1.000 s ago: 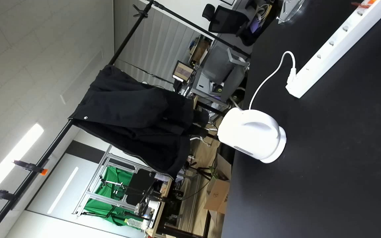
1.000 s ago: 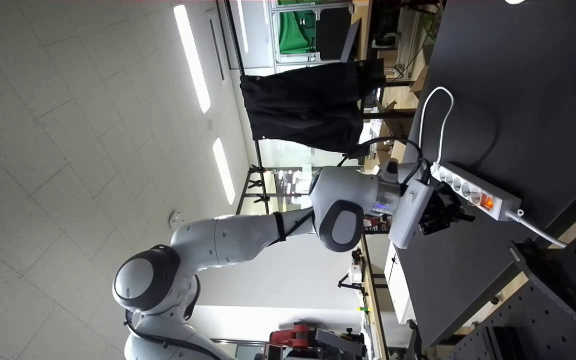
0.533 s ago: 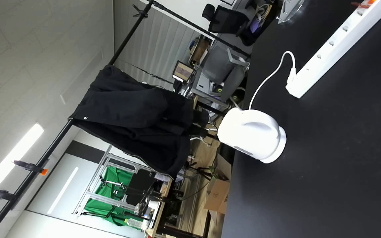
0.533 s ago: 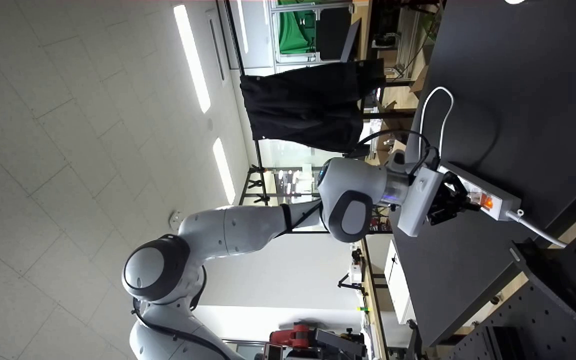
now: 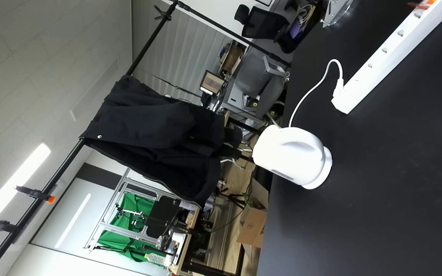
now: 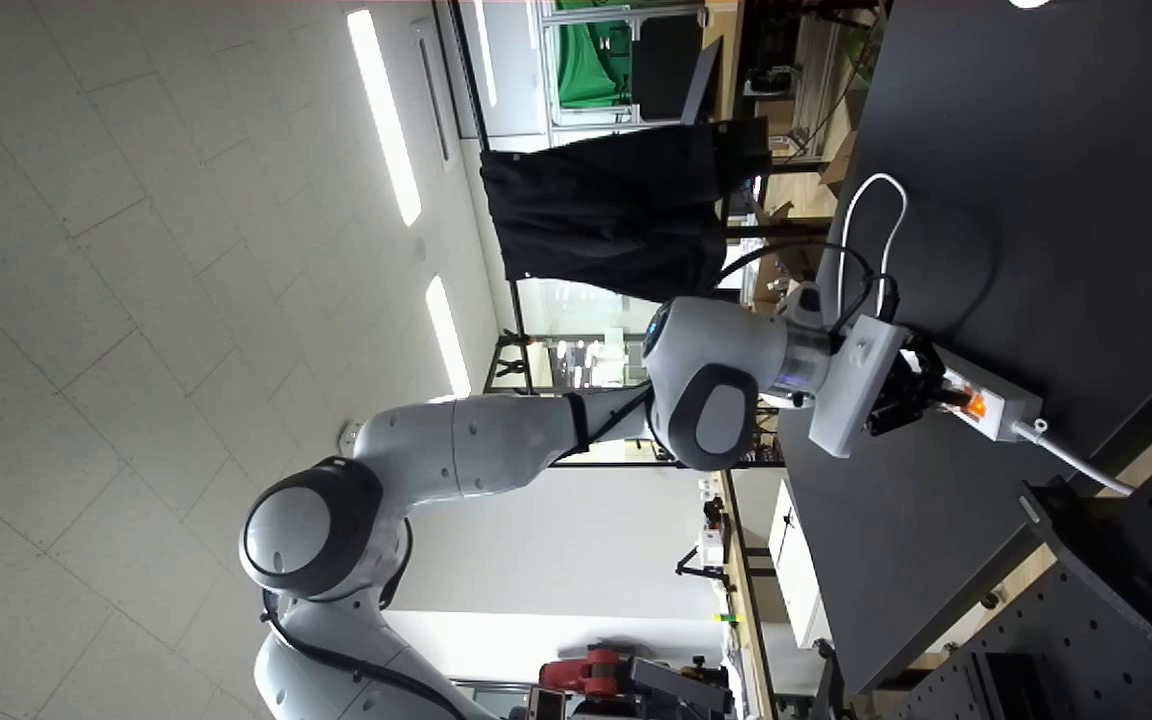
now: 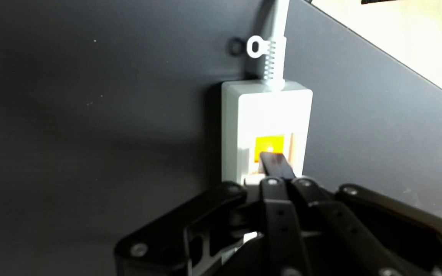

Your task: Turn off the extension cord

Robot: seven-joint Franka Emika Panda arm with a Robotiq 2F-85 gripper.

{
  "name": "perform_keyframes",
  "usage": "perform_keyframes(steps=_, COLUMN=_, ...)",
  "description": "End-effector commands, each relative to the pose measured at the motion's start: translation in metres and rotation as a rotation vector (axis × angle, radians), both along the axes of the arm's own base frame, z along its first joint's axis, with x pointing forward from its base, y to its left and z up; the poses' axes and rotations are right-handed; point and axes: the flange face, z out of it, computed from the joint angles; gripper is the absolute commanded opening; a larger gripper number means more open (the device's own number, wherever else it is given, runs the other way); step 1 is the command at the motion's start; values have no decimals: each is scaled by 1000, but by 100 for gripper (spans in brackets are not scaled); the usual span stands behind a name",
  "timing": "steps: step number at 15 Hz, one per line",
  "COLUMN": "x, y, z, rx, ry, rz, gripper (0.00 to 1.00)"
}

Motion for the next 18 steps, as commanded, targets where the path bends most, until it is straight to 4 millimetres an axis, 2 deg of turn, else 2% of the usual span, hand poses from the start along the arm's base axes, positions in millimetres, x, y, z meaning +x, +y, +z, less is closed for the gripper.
perform_keyframes(steps=1, x=5, y=-5, z=-6, rx=27, ry=-13, rz=-41, gripper=0)
perform_keyframes(steps=18, x=-4, y=-5, z=-25, rx=52, ry=17, rz=-155, gripper=0)
